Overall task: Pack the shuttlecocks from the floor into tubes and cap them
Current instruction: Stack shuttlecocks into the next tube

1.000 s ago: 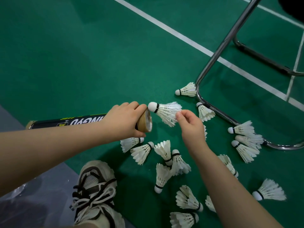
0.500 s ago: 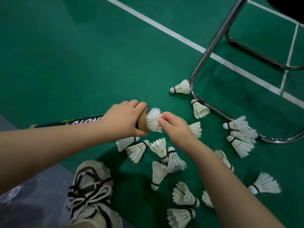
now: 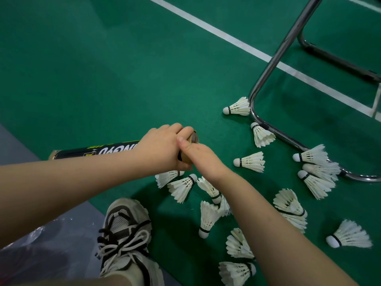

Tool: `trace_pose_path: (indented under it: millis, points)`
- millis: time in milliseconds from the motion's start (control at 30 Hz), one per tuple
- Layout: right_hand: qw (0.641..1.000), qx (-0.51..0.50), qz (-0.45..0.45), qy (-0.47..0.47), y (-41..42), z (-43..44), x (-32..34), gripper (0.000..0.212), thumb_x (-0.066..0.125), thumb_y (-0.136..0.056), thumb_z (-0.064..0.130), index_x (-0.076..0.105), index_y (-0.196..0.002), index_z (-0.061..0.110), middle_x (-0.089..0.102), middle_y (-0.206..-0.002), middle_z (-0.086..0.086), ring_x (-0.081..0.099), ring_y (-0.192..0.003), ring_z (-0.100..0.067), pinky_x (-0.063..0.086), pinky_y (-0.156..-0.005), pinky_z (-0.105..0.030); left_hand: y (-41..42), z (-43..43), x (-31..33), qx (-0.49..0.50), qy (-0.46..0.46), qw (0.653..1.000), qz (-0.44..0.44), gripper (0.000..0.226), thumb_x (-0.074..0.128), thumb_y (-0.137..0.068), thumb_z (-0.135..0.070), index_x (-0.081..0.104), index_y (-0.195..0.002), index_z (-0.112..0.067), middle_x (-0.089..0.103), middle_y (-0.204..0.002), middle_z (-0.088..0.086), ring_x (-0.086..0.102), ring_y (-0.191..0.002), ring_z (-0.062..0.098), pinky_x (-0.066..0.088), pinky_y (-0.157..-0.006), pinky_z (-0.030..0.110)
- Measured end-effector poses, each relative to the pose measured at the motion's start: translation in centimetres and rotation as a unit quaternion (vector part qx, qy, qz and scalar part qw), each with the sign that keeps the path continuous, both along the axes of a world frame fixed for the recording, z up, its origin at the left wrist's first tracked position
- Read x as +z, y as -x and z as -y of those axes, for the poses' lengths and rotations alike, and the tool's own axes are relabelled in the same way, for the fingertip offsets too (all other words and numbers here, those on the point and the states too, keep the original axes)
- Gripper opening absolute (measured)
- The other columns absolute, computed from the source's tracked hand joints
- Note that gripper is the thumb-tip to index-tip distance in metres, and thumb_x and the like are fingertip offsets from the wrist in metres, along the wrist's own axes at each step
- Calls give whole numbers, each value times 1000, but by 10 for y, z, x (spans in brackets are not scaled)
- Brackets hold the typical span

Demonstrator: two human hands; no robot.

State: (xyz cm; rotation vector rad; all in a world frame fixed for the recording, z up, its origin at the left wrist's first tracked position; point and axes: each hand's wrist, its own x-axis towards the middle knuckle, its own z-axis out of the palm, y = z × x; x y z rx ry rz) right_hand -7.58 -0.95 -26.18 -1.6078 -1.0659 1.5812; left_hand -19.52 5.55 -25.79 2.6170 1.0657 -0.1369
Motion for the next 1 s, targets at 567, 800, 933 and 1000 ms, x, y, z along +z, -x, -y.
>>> trace_pose_path:
  millis: [567,800,933,1000]
  points:
    - [877,222,423,-56,33,-8,-77,61,54,-83,20,34,-139,32,46,-137,3,38,-125,-24,30,-100,-39,59,-23,-9,69,-13,997,-29,82,66,-64,-65,39,-127,-21,52,-111,3,51,-100,27,46,-80,39]
    - [831,321,451,-59,49,-15,-100,66,55,-82,19,28,-140,34,47,-131,0,41,-122,-26,25,-105,-44,73,-26,-9,77,-14,996,-37,89,64,-60,-69,38,-129,-19,51,-114,4,51,-102,28,46,-82,41]
    - [869,225,433,-78,46,-17,-104,53,59,-82,27,38,-131,29,54,-125,2,51,-114,-22,32,-98,-37,77,-27,-12,82,-9,996,-37,84,67,-63,-64,38,-129,-20,52,-114,3,51,-101,27,46,-82,41]
    - [912,129,384,-64,41,-15,-103,53,62,-80,30,40,-128,25,55,-124,1,54,-110,-22,38,-94,-36,77,-26,-14,81,-10,996,-39,83,68,-64,-62,38,-129,-21,51,-113,3,51,-102,27,46,-82,41]
